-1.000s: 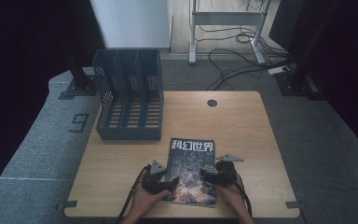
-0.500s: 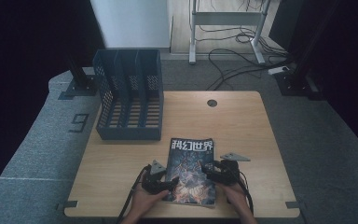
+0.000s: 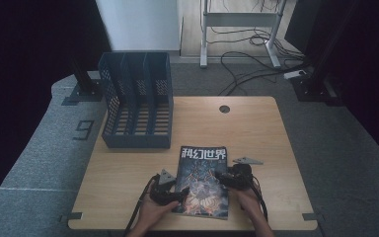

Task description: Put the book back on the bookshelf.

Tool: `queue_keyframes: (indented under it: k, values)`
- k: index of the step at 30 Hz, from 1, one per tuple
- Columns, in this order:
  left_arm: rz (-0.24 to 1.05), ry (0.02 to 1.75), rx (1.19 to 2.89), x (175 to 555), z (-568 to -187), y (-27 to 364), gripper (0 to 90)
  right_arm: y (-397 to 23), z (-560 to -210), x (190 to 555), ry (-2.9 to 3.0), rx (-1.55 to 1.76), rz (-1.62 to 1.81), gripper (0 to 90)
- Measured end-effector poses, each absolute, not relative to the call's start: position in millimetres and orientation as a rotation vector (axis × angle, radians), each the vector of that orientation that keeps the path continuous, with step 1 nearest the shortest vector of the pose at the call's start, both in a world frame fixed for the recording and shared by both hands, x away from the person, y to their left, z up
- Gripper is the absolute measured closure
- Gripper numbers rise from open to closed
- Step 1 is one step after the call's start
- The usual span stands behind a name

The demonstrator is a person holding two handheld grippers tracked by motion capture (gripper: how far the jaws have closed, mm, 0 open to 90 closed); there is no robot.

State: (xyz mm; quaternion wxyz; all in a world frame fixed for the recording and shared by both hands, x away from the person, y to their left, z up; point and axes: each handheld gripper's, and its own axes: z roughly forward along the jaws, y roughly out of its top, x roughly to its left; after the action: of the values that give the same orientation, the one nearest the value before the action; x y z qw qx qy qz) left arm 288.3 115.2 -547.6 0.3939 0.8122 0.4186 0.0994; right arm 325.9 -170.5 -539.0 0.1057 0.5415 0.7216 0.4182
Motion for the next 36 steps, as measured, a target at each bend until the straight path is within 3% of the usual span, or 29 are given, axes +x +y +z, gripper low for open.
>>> queue_keyframes:
  k: [14, 36]
  values:
    - [0.253, 1.062, 2.061, 288.3, -547.5, 115.3, 32.9, -169.0, -544.8, 345.5, 2.096, 1.694, 1.215, 31.5]
    - [0.258, 1.063, 2.063, 288.4, -547.5, 114.5, 32.7, -178.8, -524.2, 337.0, 2.089, 1.595, 1.431, 39.4]
